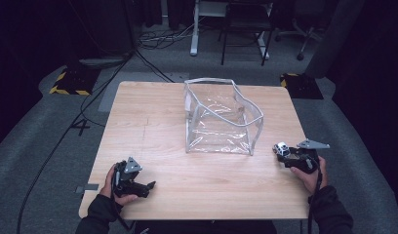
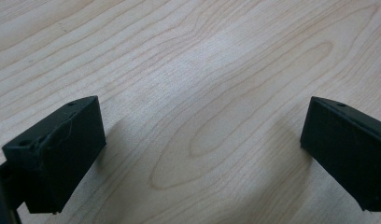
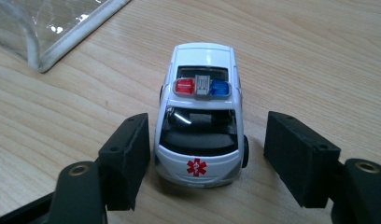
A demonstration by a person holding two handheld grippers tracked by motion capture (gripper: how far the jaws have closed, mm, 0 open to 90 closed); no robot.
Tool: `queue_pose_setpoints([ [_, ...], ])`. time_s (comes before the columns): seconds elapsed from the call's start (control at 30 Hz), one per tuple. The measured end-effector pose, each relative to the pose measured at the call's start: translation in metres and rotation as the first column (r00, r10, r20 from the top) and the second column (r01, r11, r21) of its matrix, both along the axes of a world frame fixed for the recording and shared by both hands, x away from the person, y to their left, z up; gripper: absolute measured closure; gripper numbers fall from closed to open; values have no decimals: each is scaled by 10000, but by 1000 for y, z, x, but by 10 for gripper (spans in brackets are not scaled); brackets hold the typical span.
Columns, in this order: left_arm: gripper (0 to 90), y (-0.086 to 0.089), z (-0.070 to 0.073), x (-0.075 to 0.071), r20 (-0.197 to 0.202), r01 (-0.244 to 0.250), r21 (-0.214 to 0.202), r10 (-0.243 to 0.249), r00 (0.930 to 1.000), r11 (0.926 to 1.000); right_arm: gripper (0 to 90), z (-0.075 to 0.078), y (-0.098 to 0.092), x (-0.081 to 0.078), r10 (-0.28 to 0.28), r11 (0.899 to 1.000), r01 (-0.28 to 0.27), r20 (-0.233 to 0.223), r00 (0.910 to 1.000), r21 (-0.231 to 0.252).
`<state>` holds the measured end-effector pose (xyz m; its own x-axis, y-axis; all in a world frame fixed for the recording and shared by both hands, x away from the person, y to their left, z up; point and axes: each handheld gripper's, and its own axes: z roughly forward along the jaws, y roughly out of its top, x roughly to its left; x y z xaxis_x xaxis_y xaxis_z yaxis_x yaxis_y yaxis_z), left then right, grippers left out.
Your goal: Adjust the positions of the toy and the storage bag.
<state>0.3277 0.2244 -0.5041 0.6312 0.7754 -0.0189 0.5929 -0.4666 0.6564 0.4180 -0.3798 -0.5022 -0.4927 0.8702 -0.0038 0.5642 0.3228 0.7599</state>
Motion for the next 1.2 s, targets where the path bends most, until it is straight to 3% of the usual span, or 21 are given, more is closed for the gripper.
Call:
queue_pose_setpoints([
  [0.1,2,0,0,0,1,-7,-7,7,10000,10000,321,0,1,1,3,10000,-3,5,10000,-3],
  [0.37,2,0,0,0,-53,8,-48,-8,10000,10000,451,0,1,-1,131,9999,-131,108,9999,42],
  [0.5,3,0,0,0,-118,14,-68,-14,9999,10000,473,1,1,-1,192,9998,-193,115,9997,69],
  [1.2,4,0,-1,-1,-81,-12,-92,11,10000,10000,484,0,1,-2,179,9998,-178,199,9996,-45],
])
